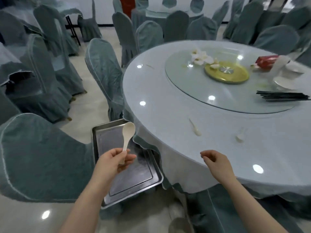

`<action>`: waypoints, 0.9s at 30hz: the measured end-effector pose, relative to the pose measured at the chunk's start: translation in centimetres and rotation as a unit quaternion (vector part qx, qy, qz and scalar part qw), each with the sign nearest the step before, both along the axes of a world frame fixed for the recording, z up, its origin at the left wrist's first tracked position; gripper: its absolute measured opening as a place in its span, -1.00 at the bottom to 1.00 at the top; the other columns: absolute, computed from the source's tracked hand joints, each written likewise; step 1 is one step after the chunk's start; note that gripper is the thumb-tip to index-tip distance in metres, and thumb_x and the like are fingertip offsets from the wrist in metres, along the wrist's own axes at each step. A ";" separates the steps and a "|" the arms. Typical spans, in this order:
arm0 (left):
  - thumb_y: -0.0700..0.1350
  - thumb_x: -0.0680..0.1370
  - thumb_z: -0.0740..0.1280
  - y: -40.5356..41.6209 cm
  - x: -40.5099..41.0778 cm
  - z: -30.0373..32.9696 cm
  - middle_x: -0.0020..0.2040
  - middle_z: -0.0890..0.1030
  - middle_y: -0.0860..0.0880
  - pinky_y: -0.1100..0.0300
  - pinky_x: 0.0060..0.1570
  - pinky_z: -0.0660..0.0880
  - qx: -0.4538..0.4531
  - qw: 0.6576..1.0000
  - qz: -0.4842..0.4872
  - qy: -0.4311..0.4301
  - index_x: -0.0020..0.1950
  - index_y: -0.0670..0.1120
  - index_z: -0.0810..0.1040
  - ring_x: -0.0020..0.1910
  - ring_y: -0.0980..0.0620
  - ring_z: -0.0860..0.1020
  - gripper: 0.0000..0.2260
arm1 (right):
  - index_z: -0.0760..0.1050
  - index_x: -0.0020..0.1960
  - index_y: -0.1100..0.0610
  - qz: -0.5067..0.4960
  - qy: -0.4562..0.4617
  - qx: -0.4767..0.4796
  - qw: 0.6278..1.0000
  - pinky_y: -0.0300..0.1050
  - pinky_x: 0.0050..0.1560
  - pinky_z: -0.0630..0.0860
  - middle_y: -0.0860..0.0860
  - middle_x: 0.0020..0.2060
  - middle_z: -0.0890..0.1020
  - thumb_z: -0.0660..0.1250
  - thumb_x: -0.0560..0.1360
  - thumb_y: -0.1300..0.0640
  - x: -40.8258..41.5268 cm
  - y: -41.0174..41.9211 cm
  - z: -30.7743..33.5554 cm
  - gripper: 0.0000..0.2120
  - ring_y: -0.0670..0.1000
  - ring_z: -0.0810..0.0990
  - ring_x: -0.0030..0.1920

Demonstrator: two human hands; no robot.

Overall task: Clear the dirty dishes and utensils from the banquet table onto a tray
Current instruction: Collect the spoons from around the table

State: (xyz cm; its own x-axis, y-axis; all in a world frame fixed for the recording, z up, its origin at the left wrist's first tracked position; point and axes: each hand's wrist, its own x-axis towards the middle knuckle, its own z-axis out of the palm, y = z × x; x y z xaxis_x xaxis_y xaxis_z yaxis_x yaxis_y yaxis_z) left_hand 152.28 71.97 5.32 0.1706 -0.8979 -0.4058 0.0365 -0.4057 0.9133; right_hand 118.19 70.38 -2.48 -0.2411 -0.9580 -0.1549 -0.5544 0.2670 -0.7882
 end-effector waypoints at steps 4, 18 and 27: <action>-0.18 0.61 0.25 -4.0 -1.7 -0.5 -0.13 0.72 -0.10 0.22 -0.22 0.53 0.011 1.000 0.011 0.021 0.04 -0.14 0.58 -0.15 0.00 0.69 -0.87 | 0.62 -0.06 -0.09 0.013 0.084 0.012 0.996 -0.36 -0.01 0.37 -0.17 -0.02 0.61 0.13 0.55 0.34 -2.6 -3.9 -1.9 -0.60 -0.21 0.50 -0.05; -0.21 0.61 0.24 -14.2 -8.7 -2.3 -0.15 0.71 -0.14 0.16 -0.16 0.53 0.071 0.994 0.080 0.038 0.02 -0.18 0.57 -0.24 0.03 0.68 -0.88 | 0.40 0.40 0.01 0.396 0.347 -0.020 0.850 -0.08 0.33 0.30 0.06 0.50 0.25 0.17 0.62 0.13 -7.5 -20.1 -6.0 -0.64 0.09 0.25 0.45; -0.20 0.61 0.24 -17.7 -13.7 -2.8 -0.17 0.72 -0.12 0.14 -0.15 0.50 0.076 0.995 0.044 0.052 0.03 -0.17 0.55 -0.24 0.04 0.69 -0.89 | 0.48 0.21 0.07 0.346 0.348 0.022 0.871 -0.12 0.12 0.30 -0.02 0.15 0.47 0.36 0.46 -0.09 -9.5 -22.2 -4.7 -0.61 0.05 0.38 0.22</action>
